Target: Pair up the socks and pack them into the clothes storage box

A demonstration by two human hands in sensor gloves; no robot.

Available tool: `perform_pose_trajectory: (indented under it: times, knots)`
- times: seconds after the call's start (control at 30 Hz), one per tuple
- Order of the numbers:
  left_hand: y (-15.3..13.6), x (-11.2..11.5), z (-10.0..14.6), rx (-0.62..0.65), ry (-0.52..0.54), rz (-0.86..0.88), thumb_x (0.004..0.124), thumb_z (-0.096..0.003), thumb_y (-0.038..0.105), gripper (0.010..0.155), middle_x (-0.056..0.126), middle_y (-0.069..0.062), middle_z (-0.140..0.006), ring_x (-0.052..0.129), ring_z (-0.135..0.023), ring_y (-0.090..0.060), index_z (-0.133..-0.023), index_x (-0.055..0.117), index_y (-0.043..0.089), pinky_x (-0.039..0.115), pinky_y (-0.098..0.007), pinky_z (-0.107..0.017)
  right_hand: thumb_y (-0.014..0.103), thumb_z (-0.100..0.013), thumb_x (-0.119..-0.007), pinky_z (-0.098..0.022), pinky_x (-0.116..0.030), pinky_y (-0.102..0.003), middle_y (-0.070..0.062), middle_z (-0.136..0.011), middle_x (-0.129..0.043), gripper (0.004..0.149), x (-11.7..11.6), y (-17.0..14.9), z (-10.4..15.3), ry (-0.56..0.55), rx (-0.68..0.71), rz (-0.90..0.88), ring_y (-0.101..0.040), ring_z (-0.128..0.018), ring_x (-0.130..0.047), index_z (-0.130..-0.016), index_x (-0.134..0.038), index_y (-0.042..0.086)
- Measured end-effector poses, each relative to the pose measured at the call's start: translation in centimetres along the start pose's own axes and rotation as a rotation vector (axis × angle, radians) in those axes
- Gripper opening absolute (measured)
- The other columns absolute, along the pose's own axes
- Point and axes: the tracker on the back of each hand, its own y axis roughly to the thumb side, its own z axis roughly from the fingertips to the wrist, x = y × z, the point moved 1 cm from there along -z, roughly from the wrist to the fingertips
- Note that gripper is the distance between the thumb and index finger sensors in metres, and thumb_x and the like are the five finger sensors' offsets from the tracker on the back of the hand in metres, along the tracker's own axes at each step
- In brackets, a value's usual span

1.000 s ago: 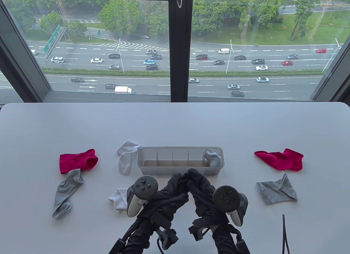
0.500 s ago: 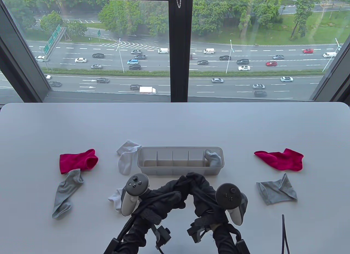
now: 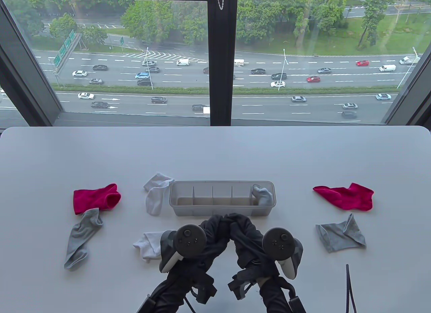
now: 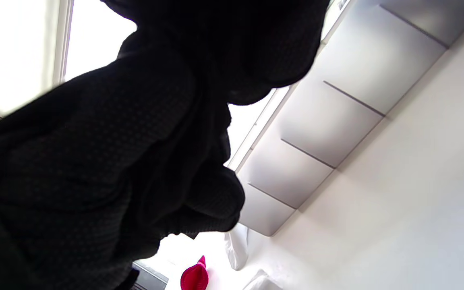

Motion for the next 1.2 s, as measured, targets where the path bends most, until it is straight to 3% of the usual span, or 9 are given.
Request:
perform_pose_trajectory:
  times: [0.2,0.27,0.37,0.53,0.7,0.83,0.97,1.1,1.2]
  knots:
    - [-0.9,-0.1,0.0,0.117,-0.094,0.297,0.074,-0.0511,0.042,0.059,0.092,-0.018,-0.065,0.098,-0.046,-0.028,-0.092,0.072,0.000,0.081,-0.057,-0.053,0.030,-0.064,-0.057,-0.065,-0.076,-0.041,-0.002,-0.079,-0.082,0.042,0.8,-1.2,-0.2,-0.015,-0.042,0.041,-0.018,-0.074,-0.087,-0.104,-0.052,0.017]
    - [-1.2,0.2,0.0,0.047,-0.042,0.293,0.071,-0.0531,0.040,0.062,0.087,-0.027,-0.083,0.092,-0.067,-0.044,-0.100,0.067,0.000,0.068,-0.067,-0.062,0.030,-0.065,-0.057,-0.064,-0.077,-0.040,-0.002,-0.078,-0.083,0.041,1.0,-1.1,-0.1,-0.042,-0.047,0.027,-0.017,-0.072,-0.088,-0.103,-0.053,0.016]
    - [-1.0,0.0,0.2,-0.059,0.010,0.051,0.068,-0.0561,0.034,0.068,0.044,-0.027,-0.112,0.054,-0.100,-0.050,-0.113,0.038,0.011,0.043,-0.071,-0.074,0.030,-0.065,-0.058,-0.061,-0.079,-0.040,-0.002,-0.074,-0.084,0.043,0.5,-0.6,-0.1,-0.007,-0.025,0.022,-0.017,-0.068,-0.089,-0.104,-0.051,0.015]
    - [-0.6,-0.4,0.2,-0.032,0.033,-0.048,0.072,-0.0522,0.027,0.054,0.080,-0.027,-0.093,0.087,-0.076,-0.046,-0.102,0.063,0.006,0.064,-0.068,-0.067,0.034,-0.063,-0.062,-0.064,-0.076,-0.042,-0.005,-0.077,-0.083,0.053,-0.3,-0.3,-0.1,0.058,0.008,0.044,-0.019,-0.072,-0.087,-0.109,-0.044,0.016]
    - [-1.8,-1.1,0.4,0.000,0.120,0.139,0.068,-0.0536,0.026,0.053,0.081,-0.026,-0.093,0.093,-0.076,-0.043,-0.102,0.061,0.005,0.072,-0.064,-0.064,0.040,-0.055,-0.076,-0.070,-0.057,-0.060,-0.034,-0.109,-0.044,0.089,-1.0,-1.5,-0.4,0.248,-0.050,-0.023,-0.050,-0.096,-0.056,-0.113,-0.023,0.001]
    - [-2.2,-1.0,-0.2,0.072,0.015,0.302,0.067,-0.0512,0.026,0.055,0.083,-0.026,-0.091,0.094,-0.073,-0.043,-0.102,0.063,0.004,0.072,-0.064,-0.064,0.035,-0.061,-0.068,-0.067,-0.071,-0.050,-0.014,-0.097,-0.078,0.045,-0.5,-1.5,-0.5,0.115,-0.064,-0.045,-0.035,-0.088,-0.080,-0.103,-0.061,0.019]
    - [-2.0,-0.8,-0.3,0.133,-0.139,0.413,0.064,-0.0482,0.027,0.057,0.079,-0.023,-0.092,0.089,-0.076,-0.041,-0.102,0.063,0.008,0.068,-0.065,-0.067,0.031,-0.058,-0.065,-0.063,-0.078,-0.045,-0.008,-0.086,-0.085,0.043,-0.1,-2.0,-0.6,0.107,-0.078,-0.008,-0.025,-0.078,-0.089,-0.099,-0.063,0.018]
    - [-3.0,-0.3,-0.2,0.026,-0.200,0.438,0.066,-0.0528,0.026,0.057,0.075,-0.022,-0.104,0.081,-0.088,-0.049,-0.108,0.061,0.013,0.059,-0.072,-0.069,0.025,-0.058,-0.065,-0.066,-0.072,-0.050,-0.013,-0.089,-0.078,0.044,0.4,-2.2,-0.6,0.108,-0.079,-0.003,-0.030,-0.081,-0.082,-0.100,-0.059,0.015]
    - [-3.2,-0.5,-0.1,0.007,-0.172,0.437,0.071,-0.0540,0.048,0.075,0.063,-0.029,-0.109,0.071,-0.095,-0.053,-0.111,0.050,0.004,0.056,-0.071,-0.070,0.027,-0.059,-0.070,-0.065,-0.073,-0.050,-0.014,-0.089,-0.079,0.044,0.7,-1.5,-0.6,0.142,-0.019,0.091,-0.030,-0.080,-0.083,-0.100,-0.061,0.015]
